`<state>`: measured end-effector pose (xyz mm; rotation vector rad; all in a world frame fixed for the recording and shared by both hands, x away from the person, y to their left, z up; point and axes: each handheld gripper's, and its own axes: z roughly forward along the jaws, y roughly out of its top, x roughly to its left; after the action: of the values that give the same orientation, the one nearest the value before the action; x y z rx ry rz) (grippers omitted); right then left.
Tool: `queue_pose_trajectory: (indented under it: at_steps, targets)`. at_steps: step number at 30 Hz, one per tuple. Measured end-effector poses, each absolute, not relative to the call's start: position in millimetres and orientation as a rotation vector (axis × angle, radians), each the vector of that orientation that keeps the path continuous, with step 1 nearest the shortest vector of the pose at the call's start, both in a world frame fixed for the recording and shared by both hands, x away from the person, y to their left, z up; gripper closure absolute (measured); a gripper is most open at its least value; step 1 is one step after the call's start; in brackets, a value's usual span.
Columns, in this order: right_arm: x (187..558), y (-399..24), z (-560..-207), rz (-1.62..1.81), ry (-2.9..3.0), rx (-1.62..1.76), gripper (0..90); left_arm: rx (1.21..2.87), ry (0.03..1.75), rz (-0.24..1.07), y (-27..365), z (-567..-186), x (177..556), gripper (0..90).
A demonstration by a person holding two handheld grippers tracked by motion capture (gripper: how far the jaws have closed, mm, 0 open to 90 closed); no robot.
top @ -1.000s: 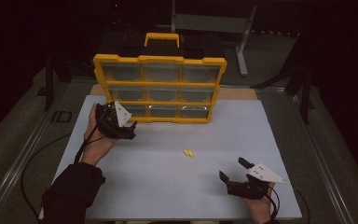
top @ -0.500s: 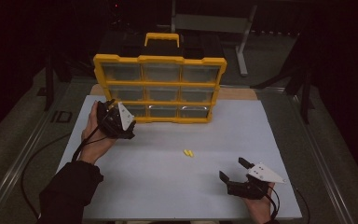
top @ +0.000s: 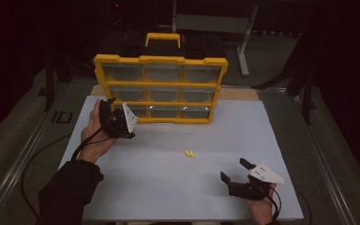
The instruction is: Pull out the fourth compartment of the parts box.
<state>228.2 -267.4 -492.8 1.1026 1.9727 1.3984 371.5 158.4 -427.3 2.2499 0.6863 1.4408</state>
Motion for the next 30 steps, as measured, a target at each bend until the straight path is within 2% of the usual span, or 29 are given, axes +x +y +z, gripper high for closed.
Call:
queue_pose_trajectory:
  at_steps: [30]
  targets:
    - [228.9,-266.5,-493.2,1.401,1.976,1.099,7.9,2.237,0.652,1.686,148.4,-418.3,378.9,0.0]
